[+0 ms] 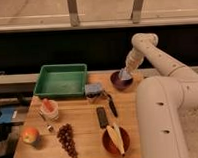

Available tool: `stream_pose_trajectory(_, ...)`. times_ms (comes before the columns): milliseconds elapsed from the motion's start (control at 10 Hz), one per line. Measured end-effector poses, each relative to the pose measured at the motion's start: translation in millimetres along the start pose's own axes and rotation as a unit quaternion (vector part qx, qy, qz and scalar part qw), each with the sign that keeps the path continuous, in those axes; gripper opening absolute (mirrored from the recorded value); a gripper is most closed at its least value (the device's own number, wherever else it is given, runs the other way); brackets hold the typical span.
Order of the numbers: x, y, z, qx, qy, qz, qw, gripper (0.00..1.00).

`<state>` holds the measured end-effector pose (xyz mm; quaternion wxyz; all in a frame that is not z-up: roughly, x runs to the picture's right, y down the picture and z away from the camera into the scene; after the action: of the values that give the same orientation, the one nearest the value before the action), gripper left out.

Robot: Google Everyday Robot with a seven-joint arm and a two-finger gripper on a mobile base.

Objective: Wipe purple bowl with towel

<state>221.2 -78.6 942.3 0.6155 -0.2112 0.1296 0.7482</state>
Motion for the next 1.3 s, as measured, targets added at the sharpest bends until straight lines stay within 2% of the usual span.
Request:
stream_pose_trajectory(200,0.5,27.8,14.4,-0.009,0.013,-0.024,0.9996,0.0)
stream_pose_trajectory(400,17.5,40.3,18.7,-0.021,0.026,-0.043,0.9985,0.0)
stream_pose_trajectory(700,59.9,47.1,2.6,-0.04,0.028,-0.057,0.9972,0.0)
stream_pose_trajectory(1000,76.8,19.8,-18.6,-0.037,0.015,-0.043,0.9983,0.0)
stream_pose_trajectory(1200,66.4,-3.1,-23.9,-0.03,0.007,-0.025,0.9992,0.0)
stream_pose_trajectory(1300,53.8,-10.5,-21.1,-0.025,0.005,-0.017,0.9995,0.0)
